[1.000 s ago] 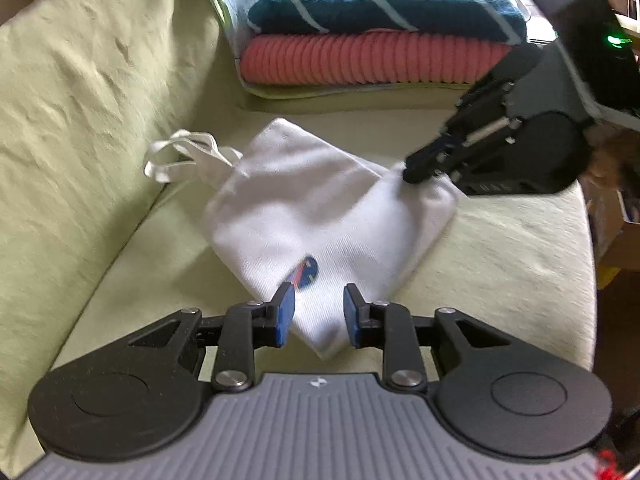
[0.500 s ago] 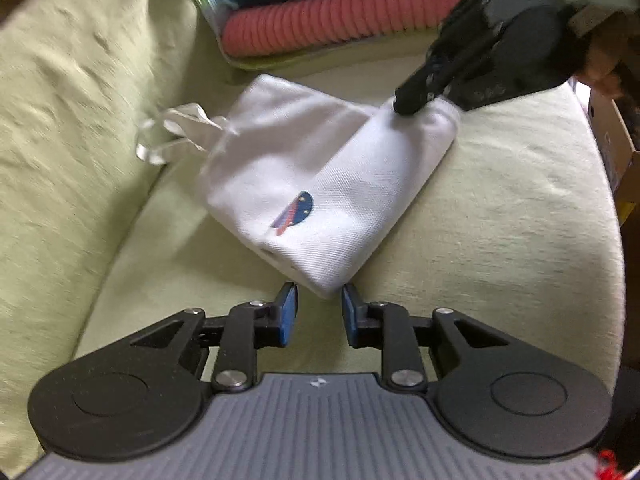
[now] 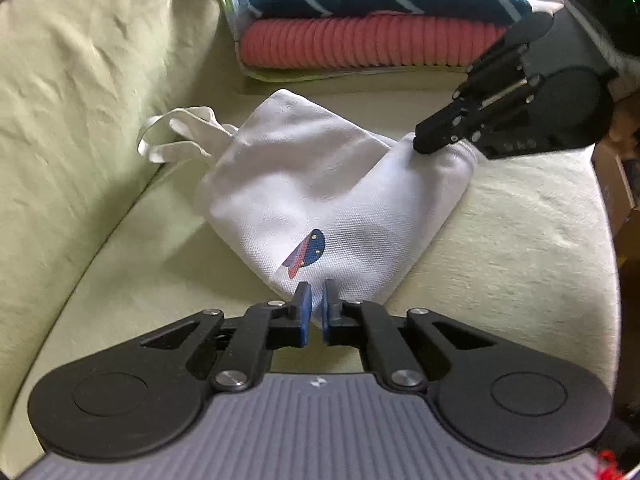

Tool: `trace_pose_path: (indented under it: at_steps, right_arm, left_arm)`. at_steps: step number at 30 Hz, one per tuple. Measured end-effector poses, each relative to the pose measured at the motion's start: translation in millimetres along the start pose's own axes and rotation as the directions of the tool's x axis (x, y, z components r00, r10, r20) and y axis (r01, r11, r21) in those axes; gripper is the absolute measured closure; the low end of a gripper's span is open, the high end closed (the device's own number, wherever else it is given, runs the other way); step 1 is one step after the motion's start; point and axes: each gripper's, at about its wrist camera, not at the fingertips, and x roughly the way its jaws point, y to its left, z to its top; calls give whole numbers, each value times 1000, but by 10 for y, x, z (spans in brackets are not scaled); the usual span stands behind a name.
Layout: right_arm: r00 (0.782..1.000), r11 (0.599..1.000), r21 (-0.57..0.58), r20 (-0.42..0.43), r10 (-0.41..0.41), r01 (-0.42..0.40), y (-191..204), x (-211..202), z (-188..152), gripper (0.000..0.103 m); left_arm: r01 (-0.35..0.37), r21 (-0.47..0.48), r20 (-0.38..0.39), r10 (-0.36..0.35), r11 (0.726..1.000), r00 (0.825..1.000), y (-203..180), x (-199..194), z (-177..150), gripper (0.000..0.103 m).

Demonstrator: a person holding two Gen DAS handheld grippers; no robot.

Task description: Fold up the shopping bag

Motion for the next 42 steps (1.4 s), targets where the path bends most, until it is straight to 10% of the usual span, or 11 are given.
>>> trace_pose_path:
  at_steps: [5,9,17,26,30,33,39,42]
  right_arm:
    - [1000,1000,-2,-2,2,-2,-11,-8,-2,97]
    - [1000,1000,0,1,7,-7,-19,8,-5,97]
    - [1000,1000,-4,17,11,-11,-17,-1,-31,97]
    - [996,992,-126,83,39,-29,38,-73,-48,93]
    - [983,941,-332,134,122,-72,44,-248,-178,55]
    - [974,856,-512,141,175,-80,67,-354,-319,39]
    - [960,546,-825,250,125,143,216,-210,-680,40]
    - [947,456,-869,286,144,193,264,-82,-720,50]
  left_arm:
    - [-116,225,44,109,967,993,-288,-118,-39,101]
    - [-233,575,122,200,784,972,-604,-259,-310,57]
    - [-263,791,167,219,552,961,-731,59,-558,59]
    - [-85,707,69,52,702,996,-323,165,-312,60]
    - [-60,705,52,33,706,998,-284,162,-290,60]
    - [-56,686,54,25,725,998,-255,162,-295,60]
    - [-31,670,42,4,742,999,-178,159,-253,60]
    - [-14,659,34,-11,752,999,-132,165,-234,60]
